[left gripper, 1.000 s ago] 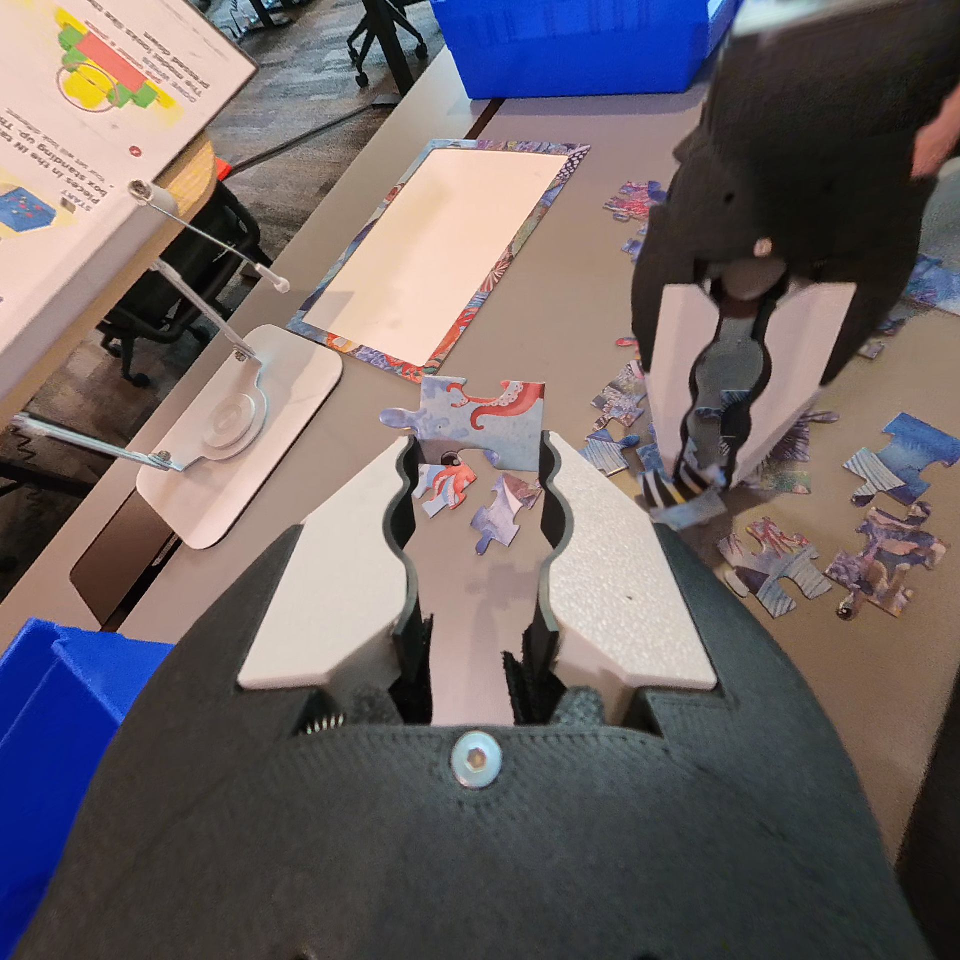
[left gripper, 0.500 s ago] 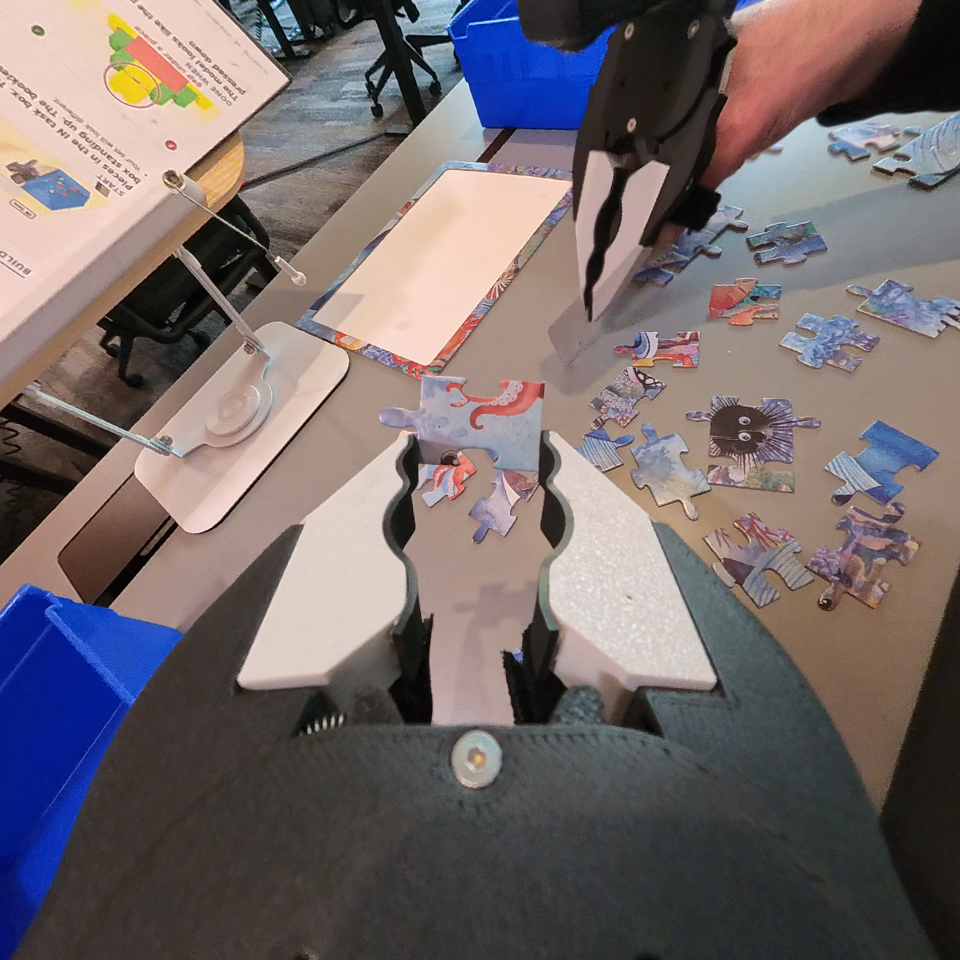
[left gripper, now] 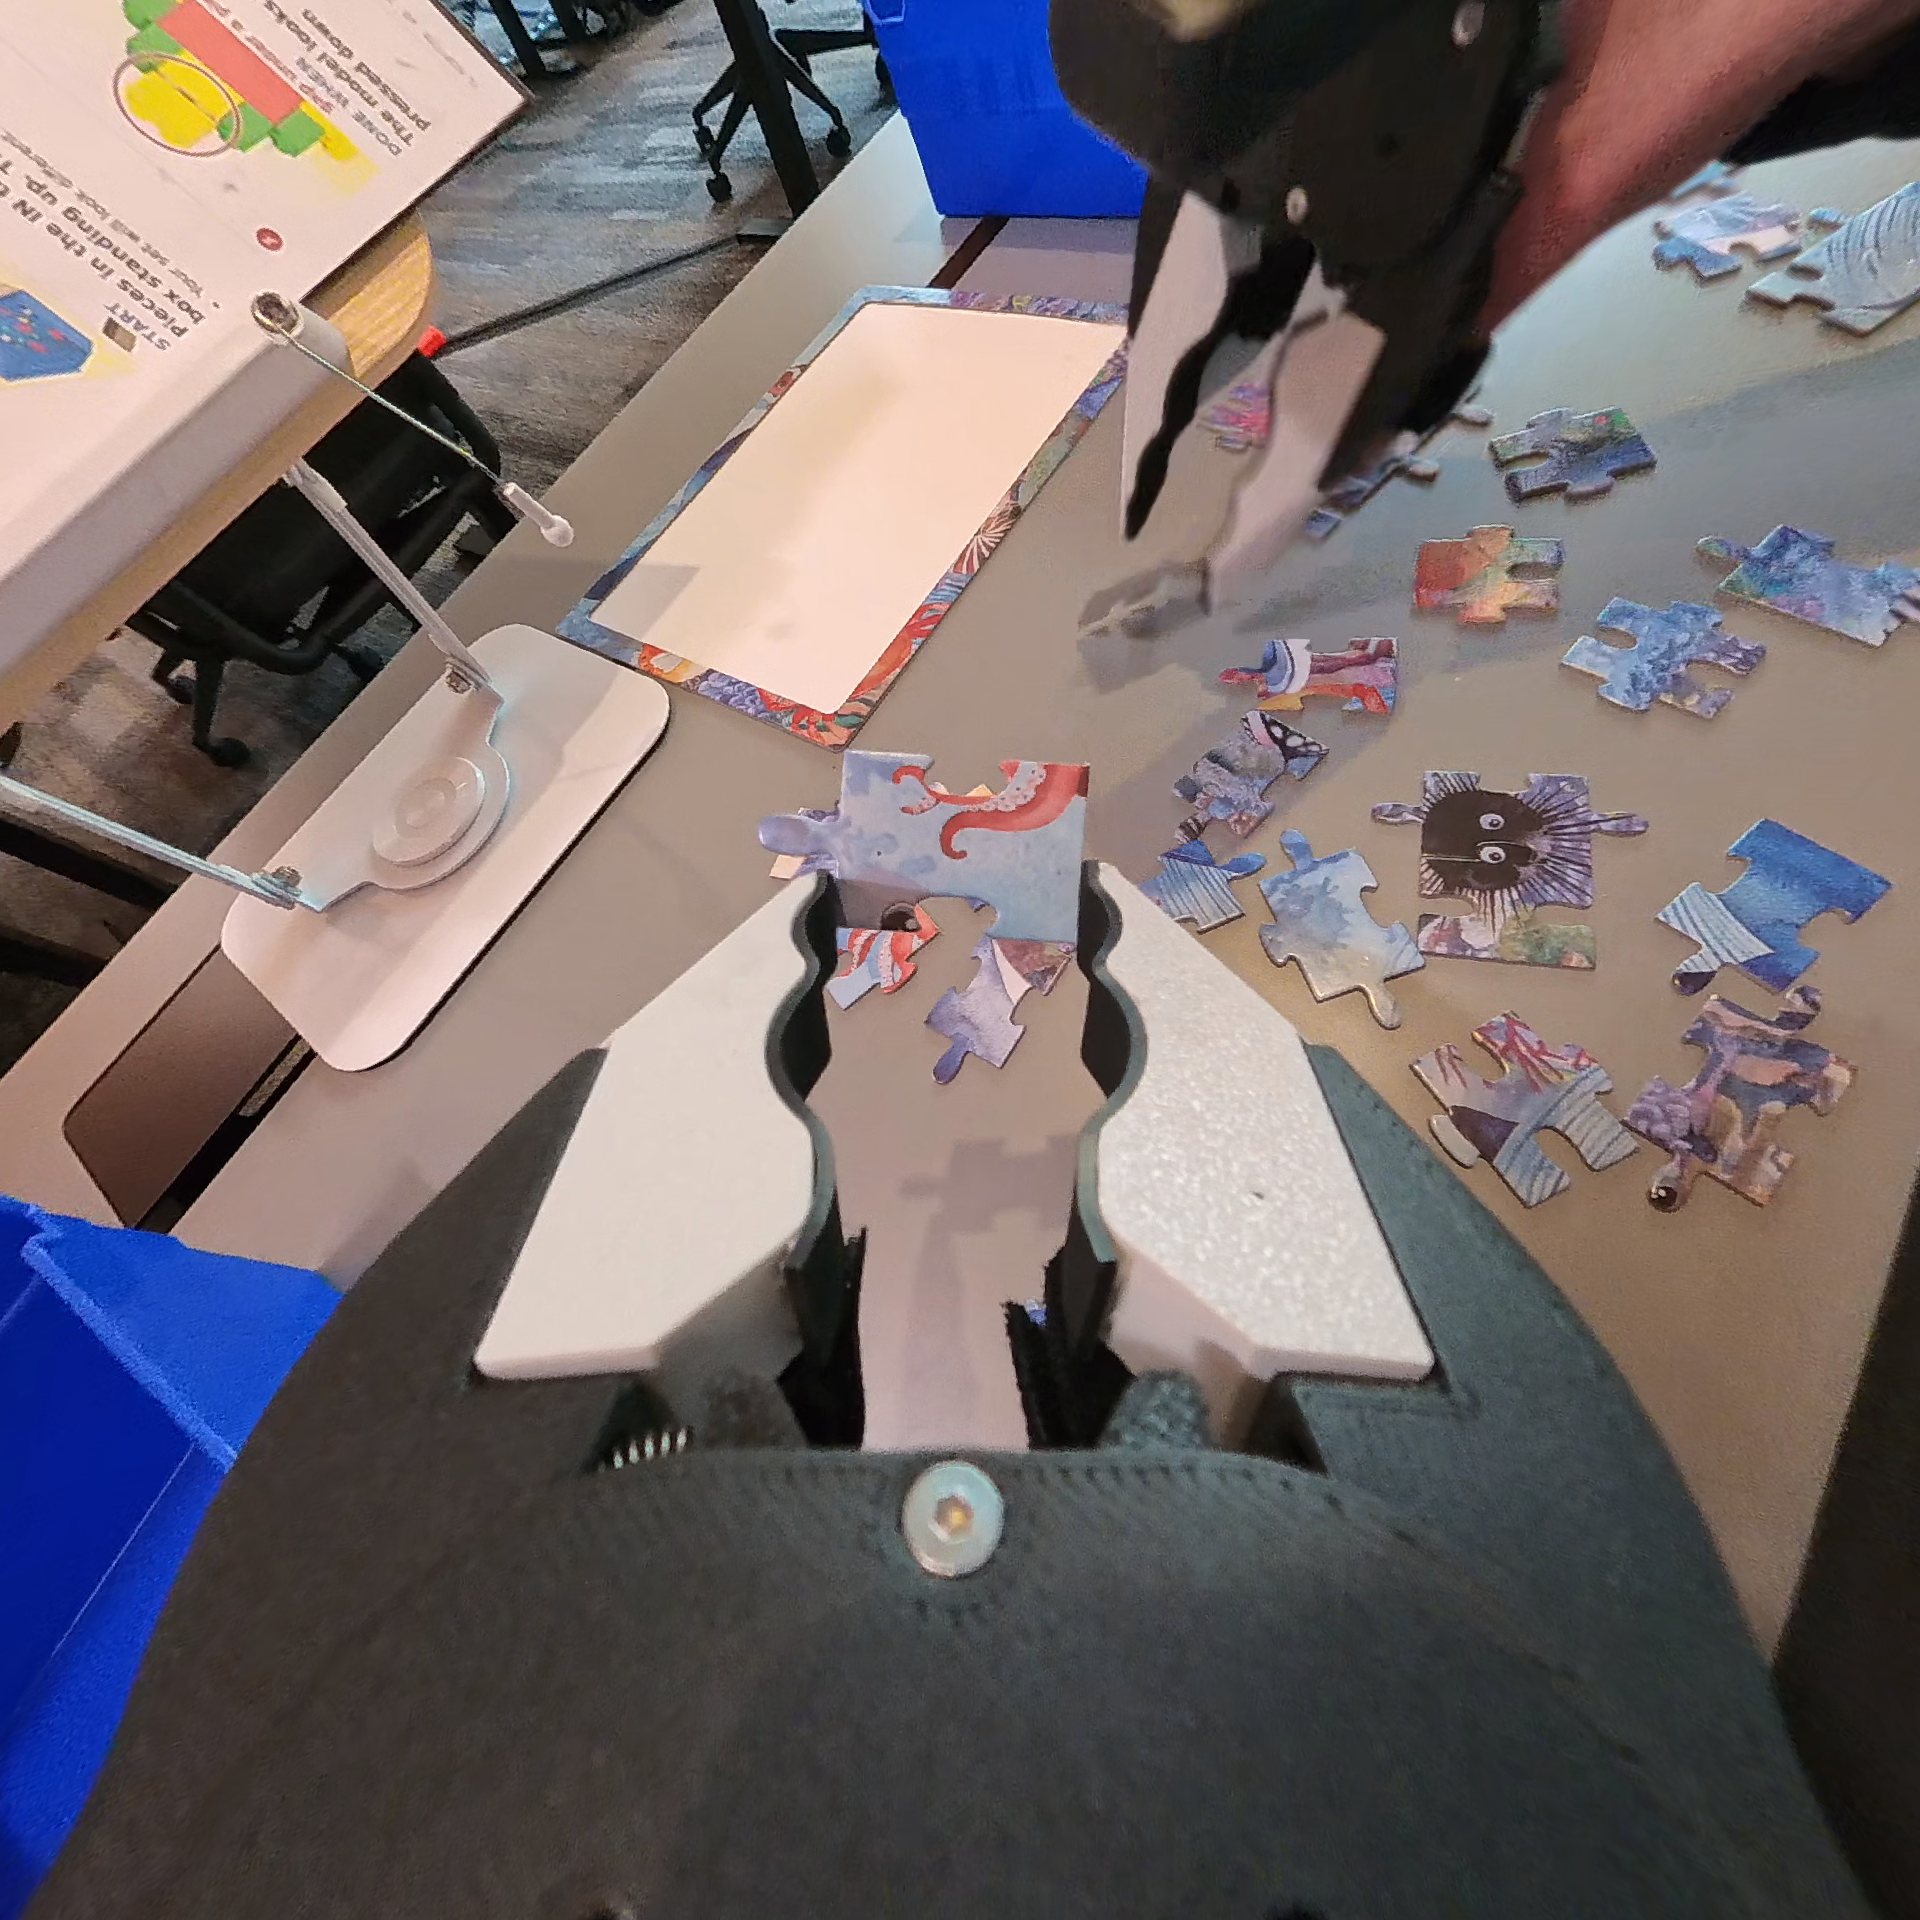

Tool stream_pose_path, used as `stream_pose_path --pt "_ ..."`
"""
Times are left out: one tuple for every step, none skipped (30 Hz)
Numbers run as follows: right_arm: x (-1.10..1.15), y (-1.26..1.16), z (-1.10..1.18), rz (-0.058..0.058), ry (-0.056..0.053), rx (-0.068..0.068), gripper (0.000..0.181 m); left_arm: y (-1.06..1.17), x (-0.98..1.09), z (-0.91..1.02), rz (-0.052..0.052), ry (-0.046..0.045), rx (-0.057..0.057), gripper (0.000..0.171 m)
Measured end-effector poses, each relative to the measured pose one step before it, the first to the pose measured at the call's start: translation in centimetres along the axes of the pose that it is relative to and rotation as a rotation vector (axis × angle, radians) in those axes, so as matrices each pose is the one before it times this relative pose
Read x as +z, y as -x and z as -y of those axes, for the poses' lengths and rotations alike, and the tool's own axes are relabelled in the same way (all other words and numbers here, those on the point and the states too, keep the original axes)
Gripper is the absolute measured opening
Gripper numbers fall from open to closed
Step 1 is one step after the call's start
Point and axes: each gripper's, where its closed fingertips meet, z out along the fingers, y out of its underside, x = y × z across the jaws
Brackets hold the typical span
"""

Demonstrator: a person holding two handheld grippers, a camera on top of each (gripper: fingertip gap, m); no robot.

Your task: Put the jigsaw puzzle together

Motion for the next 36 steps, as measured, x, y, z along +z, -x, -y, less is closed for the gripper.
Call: stream_pose_path --pt "0.273 1.592 0.380 0.0587 -0.0076 -0.0139 0.044 -0.075 0.070 -0.012 -0.0023 0.00122 0.0013 0.045" --pt "-0.031 1.371 0.540 0.0647 -0.0297 -0.0079 0.043 -0.060 0.050 -0.016 -0.0012 0.00167 0.0013 0.045" --pt "-0.299 0.726 0.487 0.0508 -0.0336 0.0085 0.041 -0.044 0.047 -0.023 -0.0001 0.00212 0.0014 0.046" --pt "-0.544 0.095 0.433 0.0294 -0.0370 0.0090 0.041 -0.046 0.033 -0.016 -0.0008 0.00146 0.0009 0.046" --pt "-0.706 -0.300 0.362 0.0147 -0.0393 0.0020 0.039 -0.072 0.041 0.019 -0.0023 -0.00046 -0.0003 0.046" --pt "-0.643 -0.466 -0.021 0.0119 -0.0171 0.0007 0.033 -0.111 0.063 0.035 -0.0050 -0.00183 0.0006 0.046" --pt "-0.463 -0.511 -0.184 0.0075 -0.0019 -0.0135 0.034 -0.174 0.113 0.044 -0.0077 -0.00285 0.0041 0.046" --pt "-0.271 -0.519 -0.089 0.0004 -0.0095 -0.0289 0.035 -0.220 0.185 0.043 -0.0086 -0.00237 0.0076 0.046" --pt "-0.059 -0.268 -0.042 0.0117 -0.0101 -0.0324 0.035 -0.253 0.283 -0.042 -0.0070 0.00293 0.0110 0.046" --pt "0.198 0.045 -0.111 0.0276 -0.0008 -0.0328 0.036 -0.259 0.412 -0.122 -0.0040 0.00892 0.0149 0.046" --pt "0.411 0.148 -0.129 0.0280 0.0052 -0.0352 0.041 -0.289 0.498 -0.147 -0.0032 0.01004 0.0215 0.046" --pt "0.538 0.131 -0.089 0.0206 0.0079 -0.0406 0.044 -0.330 0.536 -0.139 -0.0029 0.01083 0.0249 0.046" --pt "0.643 0.095 -0.175 0.0139 0.0189 -0.0428 0.046 -0.271 0.560 -0.169 0.0000 0.01272 0.0236 0.045" --pt "0.694 0.036 -0.181 0.0102 0.0238 -0.0411 0.047 -0.249 0.572 -0.253 0.0006 0.01733 0.0194 0.045" --pt "0.682 0.129 -0.068 0.0158 0.0145 -0.0422 0.048 -0.332 0.576 -0.265 -0.0061 0.01902 0.0190 0.045" --pt "0.629 0.247 0.100 0.0237 0.0019 -0.0411 0.049 -0.316 0.531 -0.230 -0.0052 0.01513 0.0210 0.046" --pt "0.573 0.250 0.057 0.0265 -0.0004 -0.0329 0.050 -0.239 0.457 -0.157 -0.0017 0.01081 0.0209 0.045" --pt "0.478 0.146 -0.035 0.0287 0.0037 -0.0131 0.052 -0.205 0.380 -0.139 -0.0017 0.01031 0.0174 0.046" --pt "0.221 0.103 0.129 0.0326 -0.0085 0.0023 0.049 -0.134 0.318 -0.086 -0.0010 0.00720 0.0126 0.046" --pt "0.072 -0.160 0.140 0.0122 -0.0130 0.0022 0.049 -0.099 0.233 -0.020 -0.0011 0.00199 0.0097 0.045" --pt "0.114 -0.154 -0.219 0.0039 0.0067 -0.0060 0.046 -0.066 0.185 -0.003 -0.0017 0.00042 0.0058 0.045" --pt "0.009 -0.063 0.035 0.0070 -0.0098 0.0075 0.040 -0.026 0.131 -0.010 -0.0016 0.00000 0.0035 0.045" --pt "0.008 -0.140 0.046 0.0018 -0.0100 0.0216 0.037 -0.001 0.103 -0.043 -0.0006 0.00119 0.0021 0.046" --pt "-0.018 -0.155 0.025 -0.0024 -0.0069 0.0254 0.036 0.038 0.076 -0.078 -0.0007 0.00173 -0.0002 0.046" --pt "-0.034 -0.285 -0.074 -0.0151 -0.0019 0.0250 0.036 0.045 0.052 -0.041 -0.0015 -0.00115 -0.0027 0.046" --pt "-0.076 -0.557 -0.139 -0.0284 0.0033 0.0458 0.036 0.024 0.035 -0.002 -0.0028 -0.00301 -0.0041 0.045" --pt "-0.119 -0.833 -0.209 -0.0370 0.0081 0.0764 0.036 0.009 0.041 -0.032 -0.0028 -0.00126 -0.0048 0.045" --pt "-0.143 -1.097 -0.278 -0.0480 0.0071 0.0939 0.036 0.040 0.054 -0.053 -0.0008 0.00187 -0.0035 0.046" --pt "-0.141 -1.341 -0.273 -0.0586 -0.0018 0.1148 0.036 0.025 0.038 -0.053 0.0013 0.00272 -0.0008 0.046" --pt "-0.078 -0.836 -0.017 -0.0257 -0.0219 0.1242 0.036 -0.002 0.017 -0.023 0.0003 0.00173 -0.0002 0.046" --pt "-0.126 0.239 0.213 0.0354 -0.0354 0.0938 0.038 -0.030 -0.019 -0.008 -0.0002 0.00070 -0.0001 0.046" --pt "-0.249 0.644 0.142 0.0502 -0.0287 0.0468 0.038 0.002 -0.028 -0.006 0.0018 0.00102 -0.0002 0.046" --pt "-0.415 0.253 0.135 0.0137 -0.0284 0.0105 0.039 0.019 -0.072 0.019 0.0024 -0.00035 0.0000 0.045" --pt "-0.505 -0.110 -0.062 -0.0125 -0.0141 -0.0089 0.042 0.009 -0.063 0.024 0.0006 -0.00189 -0.0011 0.045" --pt "-0.473 -0.325 -0.350 -0.0217 0.0072 -0.0215 0.044 0.012 -0.053 0.028 -0.0002 -0.00128 -0.0029 0.045" --pt "-0.425 -0.208 -0.229 -0.0113 -0.0010 -0.0319 0.044 0.026 -0.040 0.020 0.0005 -0.00065 -0.0025 0.045"
